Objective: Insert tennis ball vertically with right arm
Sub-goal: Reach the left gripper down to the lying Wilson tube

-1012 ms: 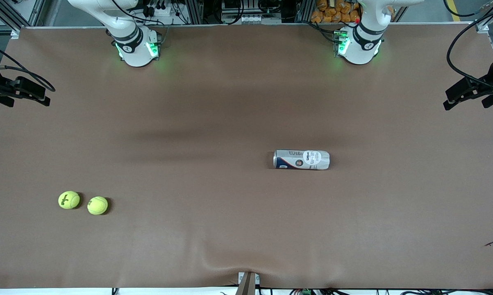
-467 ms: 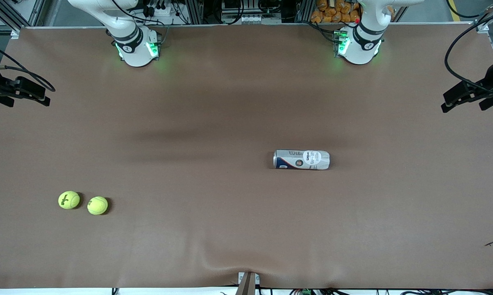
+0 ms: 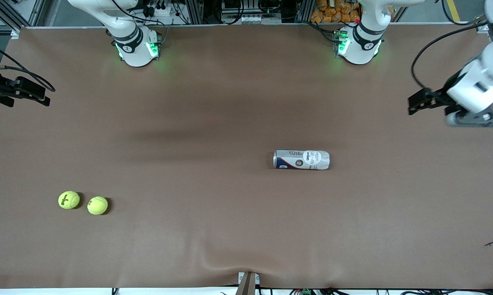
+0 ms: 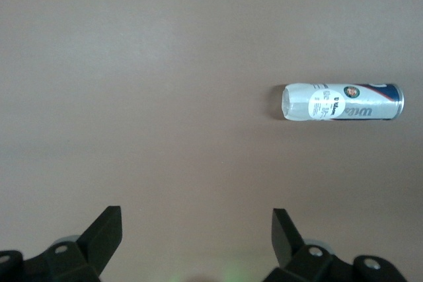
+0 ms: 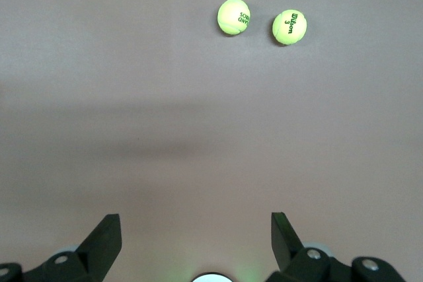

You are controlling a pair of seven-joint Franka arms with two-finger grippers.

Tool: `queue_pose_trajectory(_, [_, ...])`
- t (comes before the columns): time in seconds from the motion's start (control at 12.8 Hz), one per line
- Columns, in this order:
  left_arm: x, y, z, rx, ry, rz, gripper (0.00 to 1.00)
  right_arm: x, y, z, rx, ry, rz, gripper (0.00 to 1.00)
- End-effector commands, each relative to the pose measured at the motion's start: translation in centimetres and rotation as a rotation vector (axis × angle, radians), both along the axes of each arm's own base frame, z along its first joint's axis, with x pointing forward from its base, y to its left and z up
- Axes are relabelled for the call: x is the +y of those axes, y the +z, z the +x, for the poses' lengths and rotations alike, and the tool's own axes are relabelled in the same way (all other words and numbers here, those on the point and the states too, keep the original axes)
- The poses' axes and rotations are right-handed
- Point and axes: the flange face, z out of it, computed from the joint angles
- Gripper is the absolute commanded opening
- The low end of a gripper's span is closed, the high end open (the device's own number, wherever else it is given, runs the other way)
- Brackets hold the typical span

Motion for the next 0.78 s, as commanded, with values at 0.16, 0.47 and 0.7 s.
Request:
queue_pose_trajectory(0.16, [-3.7,-3.5,1.0,0.075,-0.262,-0.032,1.00,-0.2,0.2,-0.3,-0.001,0.011,-0.014,1.00])
queue_pose_trajectory(0.47, [-8.8,-7.6,1.2,0.142,-0.555,-0.025,1.00,-0.2,0.0,-0.3,0.002,0.011,-0.014,1.00])
queue_pose_trajectory(0.7, [-12.9,-10.9,1.3,0.187,-0.806,-0.036,1.00,-0.1,-0.1,-0.2,0.004,0.012,-0.014,1.00])
